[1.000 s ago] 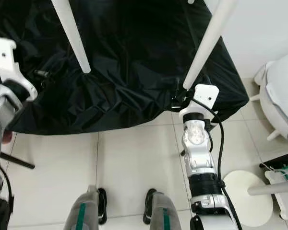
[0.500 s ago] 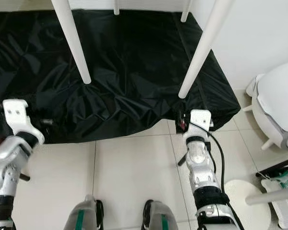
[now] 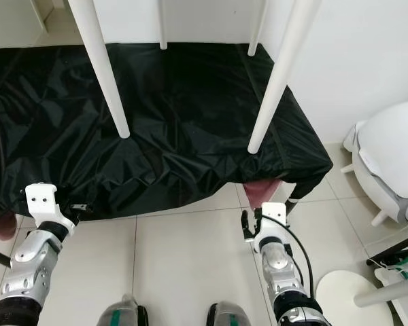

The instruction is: Building children table

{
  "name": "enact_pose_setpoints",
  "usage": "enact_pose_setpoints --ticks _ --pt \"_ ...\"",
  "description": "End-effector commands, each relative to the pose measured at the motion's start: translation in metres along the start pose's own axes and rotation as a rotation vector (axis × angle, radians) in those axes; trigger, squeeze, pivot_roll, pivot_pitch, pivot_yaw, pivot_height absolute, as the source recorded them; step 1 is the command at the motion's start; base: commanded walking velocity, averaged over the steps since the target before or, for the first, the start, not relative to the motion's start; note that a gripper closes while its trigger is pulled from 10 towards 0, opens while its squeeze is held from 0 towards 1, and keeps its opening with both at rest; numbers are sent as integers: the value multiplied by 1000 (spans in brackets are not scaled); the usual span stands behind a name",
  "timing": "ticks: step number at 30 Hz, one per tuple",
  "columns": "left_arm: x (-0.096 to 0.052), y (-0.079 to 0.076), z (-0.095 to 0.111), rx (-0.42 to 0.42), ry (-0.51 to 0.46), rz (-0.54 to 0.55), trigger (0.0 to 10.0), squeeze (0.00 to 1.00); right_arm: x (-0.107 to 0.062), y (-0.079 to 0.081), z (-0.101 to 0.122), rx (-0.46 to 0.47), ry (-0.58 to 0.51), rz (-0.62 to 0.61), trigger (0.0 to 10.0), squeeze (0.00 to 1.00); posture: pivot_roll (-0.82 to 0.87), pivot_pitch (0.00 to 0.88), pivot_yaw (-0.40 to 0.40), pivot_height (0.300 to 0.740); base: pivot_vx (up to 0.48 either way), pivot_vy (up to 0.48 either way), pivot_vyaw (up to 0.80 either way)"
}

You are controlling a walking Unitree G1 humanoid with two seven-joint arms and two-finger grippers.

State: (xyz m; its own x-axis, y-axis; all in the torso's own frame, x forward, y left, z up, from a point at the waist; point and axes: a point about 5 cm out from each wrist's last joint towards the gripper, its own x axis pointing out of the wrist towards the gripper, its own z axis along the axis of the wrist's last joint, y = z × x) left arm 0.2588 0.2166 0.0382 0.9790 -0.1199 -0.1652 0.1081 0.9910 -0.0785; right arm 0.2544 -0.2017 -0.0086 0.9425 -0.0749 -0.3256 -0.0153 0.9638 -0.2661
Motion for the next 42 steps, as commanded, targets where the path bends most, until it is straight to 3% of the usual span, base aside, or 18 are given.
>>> enact_pose_setpoints --ticks 1,3,7,8,9,11,12,13,19,23,26,30,31,34,37,38,41,42 --pt "-17 -9 -51 -36 238 -25 10000 0 -3 5 -12 -11 68 25 10000 0 23 29 -12 740 0 0 0" --pt "-22 -17 -74 44 327 -17 10000 0 -12 9 -36 -47 191 51 10000 0 23 5 -19 740 0 0 0" --pt "-22 -21 -73 68 270 -4 10000 0 -22 12 -53 -81 273 70 10000 0 12 0 -14 740 0 0 0" --pt "-17 -17 -59 71 162 25 10000 0 -25 13 -58 -86 293 80 10000 0 13 0 -15 740 0 0 0" --pt "-17 -17 -59 71 162 25 10000 0 -25 13 -58 -86 293 80 10000 0 13 0 -15 740 0 0 0" --pt "-8 -9 -22 14 -73 68 10000 0 -28 13 -62 -89 300 90 10000 0 17 2 -14 740 0 0 0" --pt "-8 -9 -22 14 -73 68 10000 0 -28 13 -62 -89 300 90 10000 0 17 2 -14 740 0 0 0" --pt "-8 -6 2 62 -226 43 10000 0 -30 12 -64 -92 304 93 10000 0 24 4 -12 740 0 0 0" --pt "-17 -6 16 142 -335 -1 10000 0 -30 13 -65 -102 313 102 10000 0 27 7 -12 740 0 0 0" --pt "-19 -8 20 153 -358 -22 10000 0 -30 13 -65 -107 315 103 10000 0 30 8 -11 740 0 0 0" --pt "-23 -16 17 218 -354 -77 10000 0 -30 13 -66 -111 321 110 10000 0 40 13 -14 740 0 0 0" --pt "-31 -24 -15 257 -208 -176 10000 0 -31 15 -67 -120 329 126 10000 0 42 21 -14 740 0 0 0" --pt "-31 -24 -15 257 -208 -176 10000 0 -31 15 -67 -120 329 126 10000 0 42 21 -14 740 0 0 0" --pt "-47 -19 -65 203 52 -166 10000 0 -30 16 -67 -129 336 136 10000 0 34 25 -13 740 0 0 0" --pt "-53 -19 -80 183 144 -153 10000 0 -30 15 -67 -133 340 137 10000 0 34 25 -15 740 0 0 0" --pt "-63 -18 -99 164 271 -124 10000 0 -30 14 -68 -138 350 137 10000 0 34 26 -14 740 0 0 0" --pt "-67 -18 -106 160 322 -109 10000 0 -30 14 -68 -140 355 138 10000 0 34 26 -14 740 0 0 0" --pt "-77 -16 -123 163 457 -62 10000 0 -31 13 -70 -148 373 140 10000 0 32 23 -20 740 0 0 0"
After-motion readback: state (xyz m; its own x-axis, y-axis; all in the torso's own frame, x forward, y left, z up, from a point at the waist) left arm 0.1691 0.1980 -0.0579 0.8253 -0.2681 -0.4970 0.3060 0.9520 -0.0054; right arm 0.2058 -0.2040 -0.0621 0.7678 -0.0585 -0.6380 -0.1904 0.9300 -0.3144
